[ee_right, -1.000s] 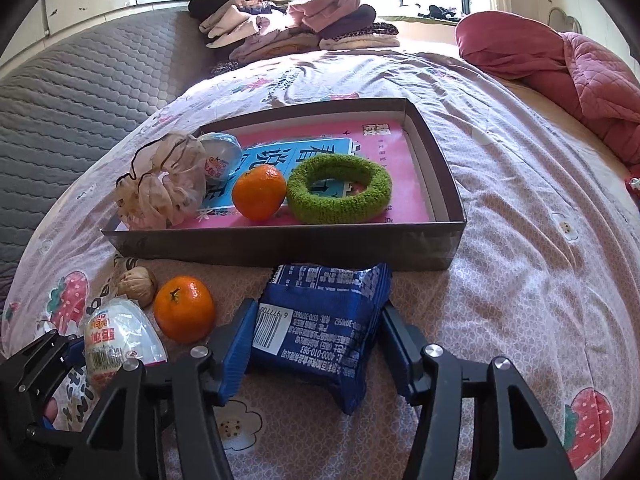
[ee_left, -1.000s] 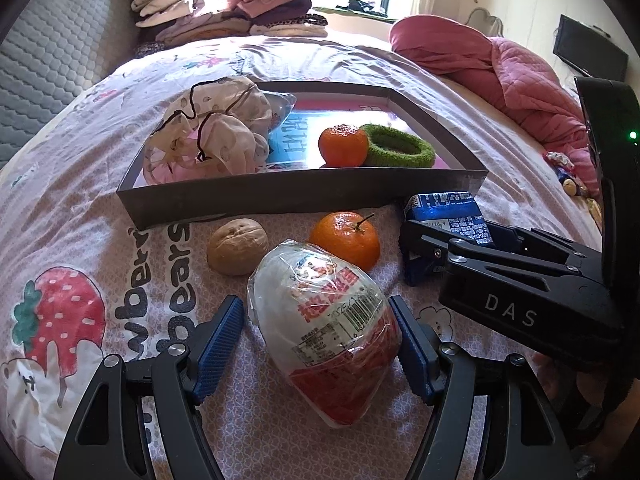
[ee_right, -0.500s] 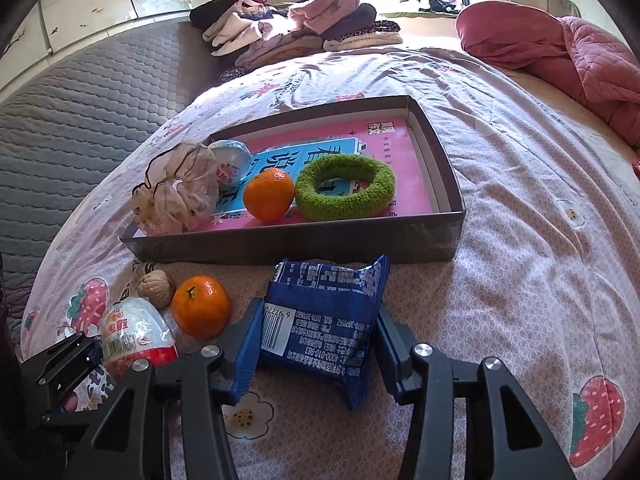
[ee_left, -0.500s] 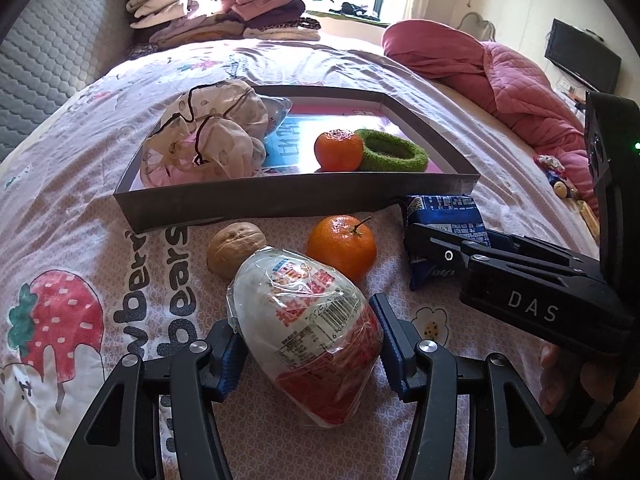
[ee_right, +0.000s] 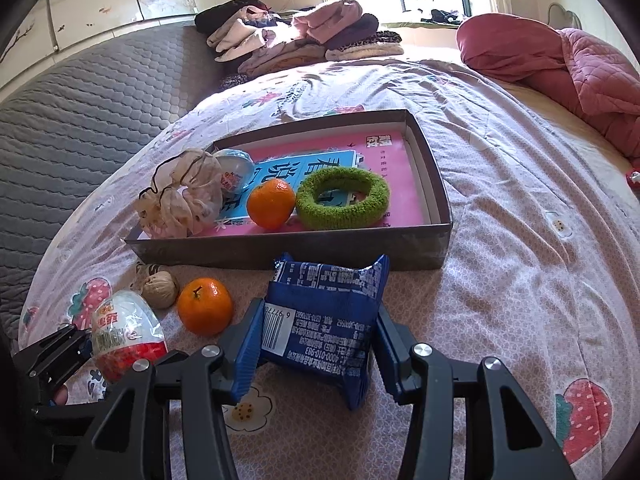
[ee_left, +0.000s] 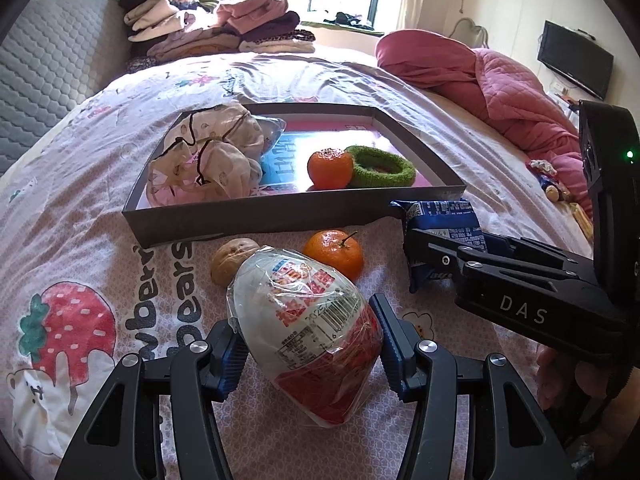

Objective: Organize objects

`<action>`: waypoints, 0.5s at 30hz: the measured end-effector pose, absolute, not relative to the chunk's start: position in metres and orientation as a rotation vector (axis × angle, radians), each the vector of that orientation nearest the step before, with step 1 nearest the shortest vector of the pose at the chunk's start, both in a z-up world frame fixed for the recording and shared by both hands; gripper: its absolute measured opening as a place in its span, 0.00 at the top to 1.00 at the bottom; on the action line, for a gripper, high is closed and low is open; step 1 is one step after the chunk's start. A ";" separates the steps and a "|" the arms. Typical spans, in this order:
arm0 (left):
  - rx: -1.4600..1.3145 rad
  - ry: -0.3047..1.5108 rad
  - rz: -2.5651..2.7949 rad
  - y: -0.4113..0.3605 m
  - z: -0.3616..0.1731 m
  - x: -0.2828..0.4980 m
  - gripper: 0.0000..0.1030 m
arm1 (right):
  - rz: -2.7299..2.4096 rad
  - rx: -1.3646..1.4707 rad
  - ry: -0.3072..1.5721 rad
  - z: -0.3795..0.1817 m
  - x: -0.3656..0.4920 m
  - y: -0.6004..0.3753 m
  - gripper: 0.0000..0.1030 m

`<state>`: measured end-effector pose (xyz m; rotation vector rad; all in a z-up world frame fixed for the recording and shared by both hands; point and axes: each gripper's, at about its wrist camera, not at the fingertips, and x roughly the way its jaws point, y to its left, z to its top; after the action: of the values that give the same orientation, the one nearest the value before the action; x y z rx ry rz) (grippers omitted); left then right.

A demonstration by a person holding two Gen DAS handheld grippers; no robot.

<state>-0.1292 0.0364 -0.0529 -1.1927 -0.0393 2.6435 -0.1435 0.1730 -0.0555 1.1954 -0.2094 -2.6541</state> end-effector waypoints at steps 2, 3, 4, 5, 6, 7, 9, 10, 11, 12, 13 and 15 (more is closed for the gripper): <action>-1.184 -0.038 2.651 0.035 -0.050 -0.128 0.44 | -2.655 1.182 -0.209 -0.053 -0.142 0.173 0.51; -1.181 -0.035 2.653 0.035 -0.048 -0.127 0.44 | -2.658 1.176 -0.207 -0.052 -0.141 0.174 0.51; -1.179 -0.034 2.656 0.034 -0.047 -0.126 0.44 | -2.660 1.170 -0.205 -0.051 -0.141 0.174 0.51; -1.177 -0.035 2.658 0.034 -0.045 -0.125 0.44 | -2.660 1.163 -0.206 -0.050 -0.140 0.174 0.51; -1.175 -0.034 2.659 0.033 -0.044 -0.124 0.44 | -2.660 1.157 -0.210 -0.048 -0.139 0.174 0.51; -1.171 -0.032 2.664 0.033 -0.042 -0.123 0.44 | -2.661 1.151 -0.211 -0.047 -0.138 0.174 0.51; -1.162 -0.025 2.675 0.032 -0.038 -0.120 0.44 | -2.658 1.138 -0.210 -0.045 -0.136 0.174 0.51; -1.158 -0.025 2.681 0.031 -0.037 -0.119 0.44 | -2.660 1.131 -0.208 -0.043 -0.135 0.174 0.51; -1.154 -0.025 2.687 0.031 -0.034 -0.118 0.44 | -2.661 1.124 -0.204 -0.042 -0.134 0.173 0.51; -1.150 -0.021 2.692 0.030 -0.032 -0.117 0.44 | -2.661 1.117 -0.201 -0.040 -0.133 0.173 0.51; -1.146 -0.018 2.698 0.030 -0.031 -0.116 0.44 | -2.661 1.110 -0.201 -0.039 -0.132 0.174 0.51; -1.137 -0.017 2.708 0.029 -0.027 -0.114 0.44 | -2.661 1.100 -0.198 -0.038 -0.131 0.174 0.51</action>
<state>-0.1136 0.0289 -0.0270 -1.1368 -0.0170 2.7079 -0.1308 0.1737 -0.0376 1.1003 -0.1977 -2.6605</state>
